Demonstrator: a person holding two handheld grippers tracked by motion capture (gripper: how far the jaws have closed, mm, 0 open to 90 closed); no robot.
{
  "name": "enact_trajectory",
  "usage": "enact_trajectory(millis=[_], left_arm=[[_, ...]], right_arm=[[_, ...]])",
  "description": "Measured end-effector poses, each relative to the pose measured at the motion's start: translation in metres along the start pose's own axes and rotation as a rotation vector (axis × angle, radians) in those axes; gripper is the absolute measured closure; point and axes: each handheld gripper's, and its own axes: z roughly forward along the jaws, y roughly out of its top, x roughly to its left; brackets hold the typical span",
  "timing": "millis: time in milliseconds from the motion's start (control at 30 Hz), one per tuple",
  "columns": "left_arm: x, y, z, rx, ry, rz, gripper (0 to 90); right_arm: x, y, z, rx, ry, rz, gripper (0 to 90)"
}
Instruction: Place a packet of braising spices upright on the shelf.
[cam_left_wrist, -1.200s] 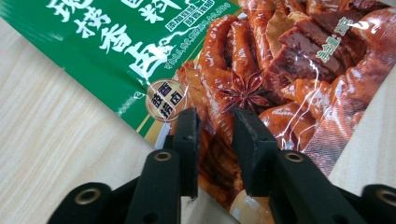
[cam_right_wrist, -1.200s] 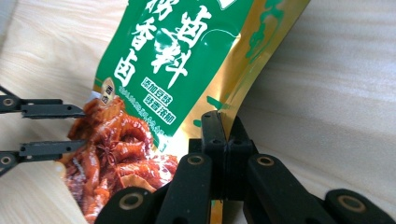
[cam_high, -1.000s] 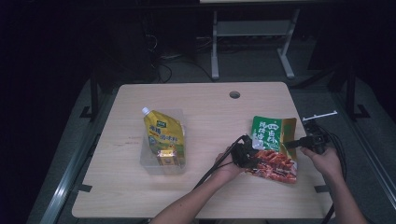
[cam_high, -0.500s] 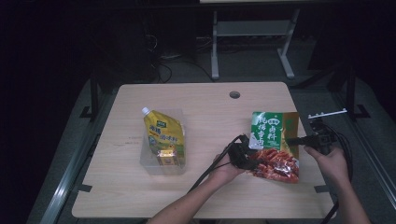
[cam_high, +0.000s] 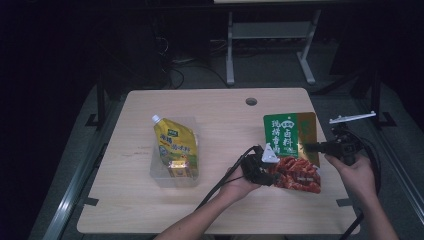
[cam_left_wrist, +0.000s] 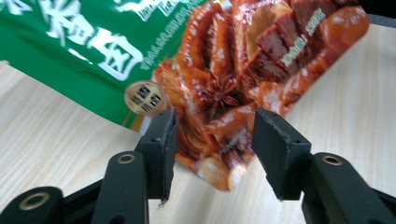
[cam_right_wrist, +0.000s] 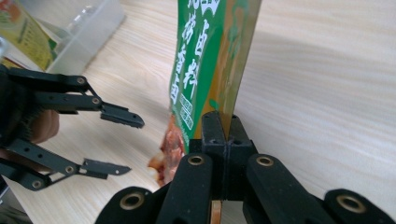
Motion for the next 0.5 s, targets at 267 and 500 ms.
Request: enact_trajectory(millis=[267, 500], left_arm=[[-0.005, -0.004, -0.014, -0.036, -0.007, -0.008, 44.2], [-0.007, -0.006, -0.027, -0.058, -0.007, 0.0, 40.4]], right_arm=[[0.02, 0.01, -0.014, -0.065, -0.01, -0.057, 90.0], [0.031, 0.02, -0.023, -0.103, -0.032, -0.089, 90.0]])
